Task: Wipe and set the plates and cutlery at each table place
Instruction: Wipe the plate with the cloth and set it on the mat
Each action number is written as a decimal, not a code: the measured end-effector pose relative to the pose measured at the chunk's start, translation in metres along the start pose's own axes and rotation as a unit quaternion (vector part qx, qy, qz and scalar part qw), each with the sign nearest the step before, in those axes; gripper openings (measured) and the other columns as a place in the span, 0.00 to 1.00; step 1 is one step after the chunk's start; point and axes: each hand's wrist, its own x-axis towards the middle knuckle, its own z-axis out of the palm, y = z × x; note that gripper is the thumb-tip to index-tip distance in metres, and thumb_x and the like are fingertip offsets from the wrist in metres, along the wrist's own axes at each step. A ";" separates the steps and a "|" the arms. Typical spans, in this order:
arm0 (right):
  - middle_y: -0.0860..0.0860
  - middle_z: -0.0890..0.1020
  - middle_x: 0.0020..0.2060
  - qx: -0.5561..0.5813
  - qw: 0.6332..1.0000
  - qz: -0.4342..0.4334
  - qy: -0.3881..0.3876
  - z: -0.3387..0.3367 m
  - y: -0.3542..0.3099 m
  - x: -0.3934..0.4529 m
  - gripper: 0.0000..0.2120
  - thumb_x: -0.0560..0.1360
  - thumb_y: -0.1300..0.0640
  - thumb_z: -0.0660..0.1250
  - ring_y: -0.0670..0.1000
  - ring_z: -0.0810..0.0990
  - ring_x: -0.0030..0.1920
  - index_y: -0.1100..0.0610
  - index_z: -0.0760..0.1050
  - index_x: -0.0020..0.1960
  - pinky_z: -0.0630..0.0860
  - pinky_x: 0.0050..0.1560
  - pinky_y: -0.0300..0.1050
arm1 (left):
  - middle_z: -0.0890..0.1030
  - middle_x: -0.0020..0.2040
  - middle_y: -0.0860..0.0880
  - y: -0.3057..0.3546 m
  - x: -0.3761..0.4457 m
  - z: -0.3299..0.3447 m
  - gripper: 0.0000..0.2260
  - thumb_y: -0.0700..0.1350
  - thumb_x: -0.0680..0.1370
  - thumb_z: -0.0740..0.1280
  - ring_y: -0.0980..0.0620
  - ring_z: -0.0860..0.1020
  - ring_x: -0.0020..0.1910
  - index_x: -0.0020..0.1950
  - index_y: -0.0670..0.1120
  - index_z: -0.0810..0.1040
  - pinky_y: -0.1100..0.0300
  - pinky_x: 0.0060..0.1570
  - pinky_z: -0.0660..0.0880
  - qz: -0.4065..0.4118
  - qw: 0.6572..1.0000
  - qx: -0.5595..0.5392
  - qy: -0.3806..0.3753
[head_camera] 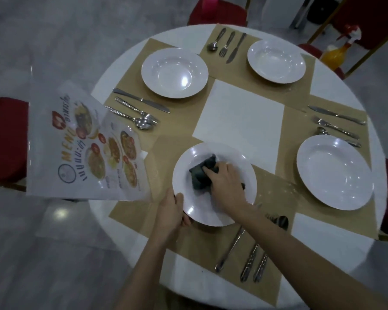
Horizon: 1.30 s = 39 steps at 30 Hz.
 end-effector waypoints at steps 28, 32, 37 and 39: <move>0.59 0.77 0.47 0.106 0.983 -0.093 -0.114 -0.021 -0.017 -0.059 0.26 0.71 0.50 0.50 0.59 0.75 0.45 0.61 0.80 0.55 0.74 0.43 0.53 | 0.82 0.46 0.40 -0.006 -0.016 0.026 0.10 0.44 0.83 0.56 0.44 0.82 0.44 0.55 0.41 0.75 0.53 0.41 0.80 -0.027 0.996 -0.074 0.034; 0.54 0.76 0.42 0.045 0.992 -0.095 -0.076 -0.025 0.031 -0.090 0.15 0.65 0.58 0.63 0.57 0.76 0.42 0.56 0.80 0.51 0.75 0.39 0.49 | 0.80 0.30 0.39 -0.013 -0.032 0.025 0.10 0.45 0.84 0.54 0.46 0.80 0.29 0.55 0.42 0.73 0.54 0.33 0.75 -0.010 0.993 -0.112 0.028; 0.58 0.79 0.44 -0.010 0.998 0.049 -0.038 -0.020 0.043 -0.076 0.23 0.58 0.63 0.79 0.58 0.77 0.42 0.59 0.80 0.53 0.77 0.39 0.50 | 0.81 0.30 0.38 -0.009 -0.046 0.042 0.12 0.46 0.84 0.54 0.46 0.80 0.30 0.55 0.40 0.73 0.54 0.35 0.76 -0.010 0.990 -0.138 0.024; 0.59 0.79 0.43 0.000 0.995 0.088 -0.037 -0.015 0.027 -0.063 0.25 0.56 0.65 0.79 0.58 0.78 0.41 0.60 0.81 0.52 0.77 0.39 0.49 | 0.81 0.30 0.38 -0.002 -0.046 0.050 0.13 0.45 0.84 0.53 0.46 0.80 0.29 0.55 0.38 0.73 0.56 0.32 0.76 -0.003 0.990 -0.140 0.013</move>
